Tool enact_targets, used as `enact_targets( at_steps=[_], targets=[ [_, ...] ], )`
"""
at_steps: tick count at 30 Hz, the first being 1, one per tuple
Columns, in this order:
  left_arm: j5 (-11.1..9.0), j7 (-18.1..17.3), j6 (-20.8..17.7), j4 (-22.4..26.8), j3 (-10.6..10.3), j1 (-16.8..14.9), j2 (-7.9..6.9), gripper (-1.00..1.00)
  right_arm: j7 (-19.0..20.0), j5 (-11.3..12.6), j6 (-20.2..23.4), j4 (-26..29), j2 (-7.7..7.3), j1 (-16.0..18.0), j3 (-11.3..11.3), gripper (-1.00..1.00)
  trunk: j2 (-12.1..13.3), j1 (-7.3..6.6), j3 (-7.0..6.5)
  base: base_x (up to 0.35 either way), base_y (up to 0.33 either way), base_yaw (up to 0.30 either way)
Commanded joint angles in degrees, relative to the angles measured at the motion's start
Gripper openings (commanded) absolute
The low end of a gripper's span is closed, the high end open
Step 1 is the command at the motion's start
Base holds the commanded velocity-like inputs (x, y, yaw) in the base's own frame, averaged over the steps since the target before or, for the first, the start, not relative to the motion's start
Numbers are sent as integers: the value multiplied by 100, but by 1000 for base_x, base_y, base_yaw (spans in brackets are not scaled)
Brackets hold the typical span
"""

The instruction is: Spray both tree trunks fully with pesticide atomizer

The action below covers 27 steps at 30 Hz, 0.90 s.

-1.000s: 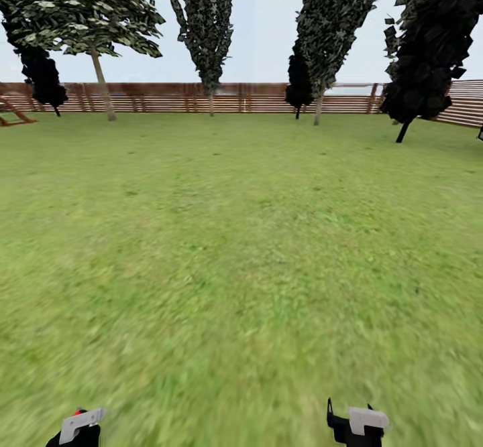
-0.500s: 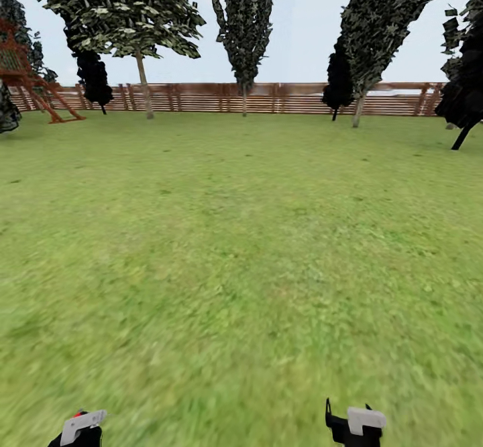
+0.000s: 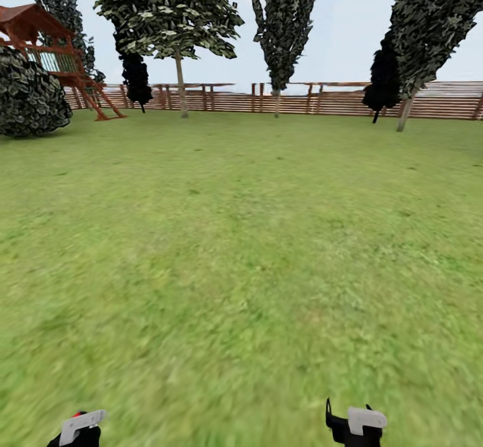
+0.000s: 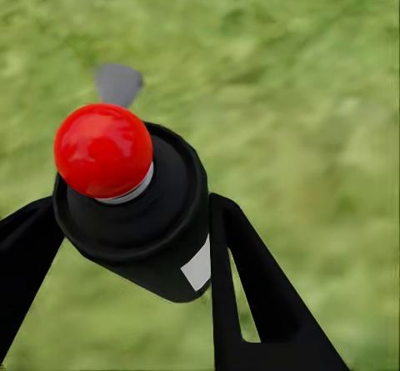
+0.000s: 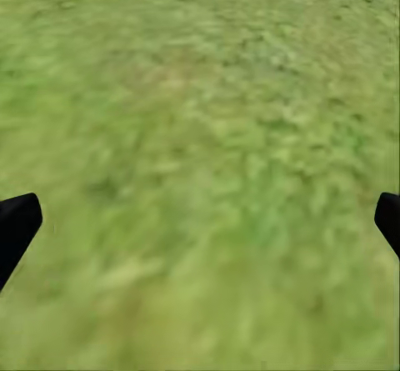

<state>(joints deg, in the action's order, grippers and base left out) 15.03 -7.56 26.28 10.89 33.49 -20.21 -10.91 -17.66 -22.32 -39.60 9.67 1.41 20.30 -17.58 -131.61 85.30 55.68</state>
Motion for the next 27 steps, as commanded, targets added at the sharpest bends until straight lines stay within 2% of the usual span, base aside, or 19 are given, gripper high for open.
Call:
enact_targets(
  at_steps=[1,12,27],
  targets=[
    [0,0,0,0,-1,0,-6,-100,0,0,0,0,2,0,0,100,0,0,0,337,0,284],
    [9,0,-1,-5,-3,0,5,-100,8,-2,5,-1,8,0,8,100,0,0,0,337,0,268],
    [9,-7,-4,-26,-19,0,36,-100,17,0,5,0,-9,0,0,100,0,0,3,337,0,24]
  ],
)
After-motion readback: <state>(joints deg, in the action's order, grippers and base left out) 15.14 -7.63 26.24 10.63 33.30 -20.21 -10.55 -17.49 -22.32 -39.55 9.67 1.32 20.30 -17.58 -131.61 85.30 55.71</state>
